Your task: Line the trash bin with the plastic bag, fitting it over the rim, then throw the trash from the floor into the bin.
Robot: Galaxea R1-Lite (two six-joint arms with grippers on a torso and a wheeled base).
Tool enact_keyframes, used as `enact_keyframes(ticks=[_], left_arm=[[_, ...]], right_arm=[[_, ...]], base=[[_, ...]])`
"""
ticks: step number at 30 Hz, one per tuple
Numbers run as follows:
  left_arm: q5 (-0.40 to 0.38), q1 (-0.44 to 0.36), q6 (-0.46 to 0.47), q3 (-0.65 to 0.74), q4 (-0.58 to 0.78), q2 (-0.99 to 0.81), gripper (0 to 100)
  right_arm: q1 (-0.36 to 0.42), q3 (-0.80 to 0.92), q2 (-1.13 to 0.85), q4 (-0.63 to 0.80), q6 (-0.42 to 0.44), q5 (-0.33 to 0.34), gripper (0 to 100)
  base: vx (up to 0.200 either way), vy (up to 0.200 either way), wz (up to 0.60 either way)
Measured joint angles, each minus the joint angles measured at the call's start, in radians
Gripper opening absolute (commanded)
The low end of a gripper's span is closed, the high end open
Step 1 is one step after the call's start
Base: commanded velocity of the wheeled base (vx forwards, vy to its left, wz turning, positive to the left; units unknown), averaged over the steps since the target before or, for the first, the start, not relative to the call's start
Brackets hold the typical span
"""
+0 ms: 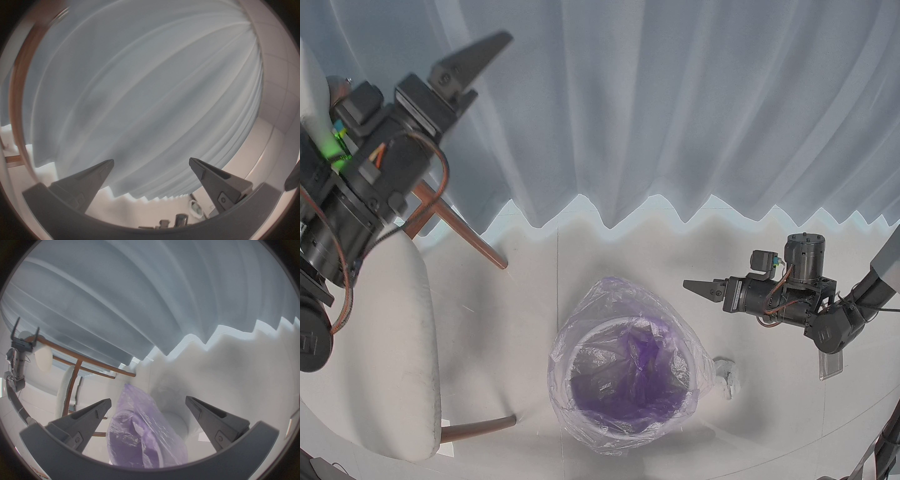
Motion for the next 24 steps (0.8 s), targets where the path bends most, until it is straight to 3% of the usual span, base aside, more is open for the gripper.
enact_keyframes(ticks=[10, 24], left_arm=[[-0.046, -0.104, 0.05, 0.144, 0.054, -0.013, 100], [-0.068, -0.15, 0.101, 0.213, 0.052, -0.019, 100]], right_arm=[[0.049, -0.127, 0.13, -0.021, -0.016, 0.044, 100], [0.104, -0.271, 0.243, -0.019, -0.04, 0.044, 100]], base=[[0.0, 0.0, 0.0], [0.0, 0.0, 0.0]])
